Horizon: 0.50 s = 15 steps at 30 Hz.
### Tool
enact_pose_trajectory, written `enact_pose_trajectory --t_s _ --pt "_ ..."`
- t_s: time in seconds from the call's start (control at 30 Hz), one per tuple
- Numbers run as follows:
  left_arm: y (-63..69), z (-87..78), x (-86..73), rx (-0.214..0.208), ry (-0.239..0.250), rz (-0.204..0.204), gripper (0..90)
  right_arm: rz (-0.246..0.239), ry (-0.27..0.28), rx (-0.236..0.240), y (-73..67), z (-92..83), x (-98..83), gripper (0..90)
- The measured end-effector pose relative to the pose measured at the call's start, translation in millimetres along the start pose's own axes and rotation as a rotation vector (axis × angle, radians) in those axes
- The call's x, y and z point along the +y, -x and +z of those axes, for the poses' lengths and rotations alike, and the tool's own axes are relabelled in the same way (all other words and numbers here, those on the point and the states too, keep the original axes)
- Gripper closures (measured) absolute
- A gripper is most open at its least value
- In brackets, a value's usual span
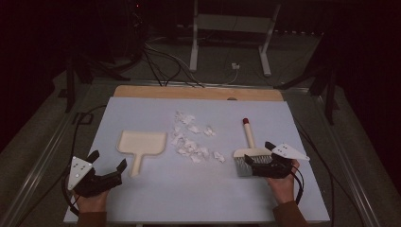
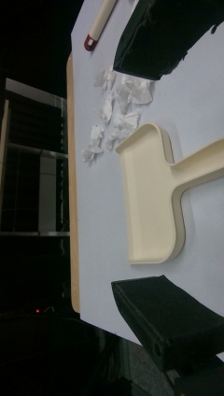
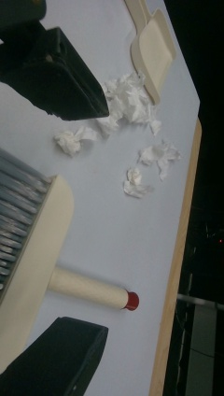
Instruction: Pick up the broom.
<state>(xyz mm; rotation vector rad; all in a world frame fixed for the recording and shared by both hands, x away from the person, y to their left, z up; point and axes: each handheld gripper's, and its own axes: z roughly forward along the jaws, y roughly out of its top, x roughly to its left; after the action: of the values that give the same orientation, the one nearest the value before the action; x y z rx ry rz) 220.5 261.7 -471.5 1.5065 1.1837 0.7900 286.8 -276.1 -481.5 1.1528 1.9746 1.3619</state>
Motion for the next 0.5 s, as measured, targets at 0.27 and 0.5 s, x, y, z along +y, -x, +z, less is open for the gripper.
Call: enact_pose_trajectory --t_s 0.27,0.5 --pt "-0.4 2.7 -1.5 0.04 -0.018 0.015 0.5 0.006 0.01 -0.013 -1.8 -0.7 1.1 0.0" --pt "-0.4 4.3 -1.9 0.038 -0.005 0.026 0.5 0.031 0.01 -0.041 -5.9 -2.5 10.0 0.0"
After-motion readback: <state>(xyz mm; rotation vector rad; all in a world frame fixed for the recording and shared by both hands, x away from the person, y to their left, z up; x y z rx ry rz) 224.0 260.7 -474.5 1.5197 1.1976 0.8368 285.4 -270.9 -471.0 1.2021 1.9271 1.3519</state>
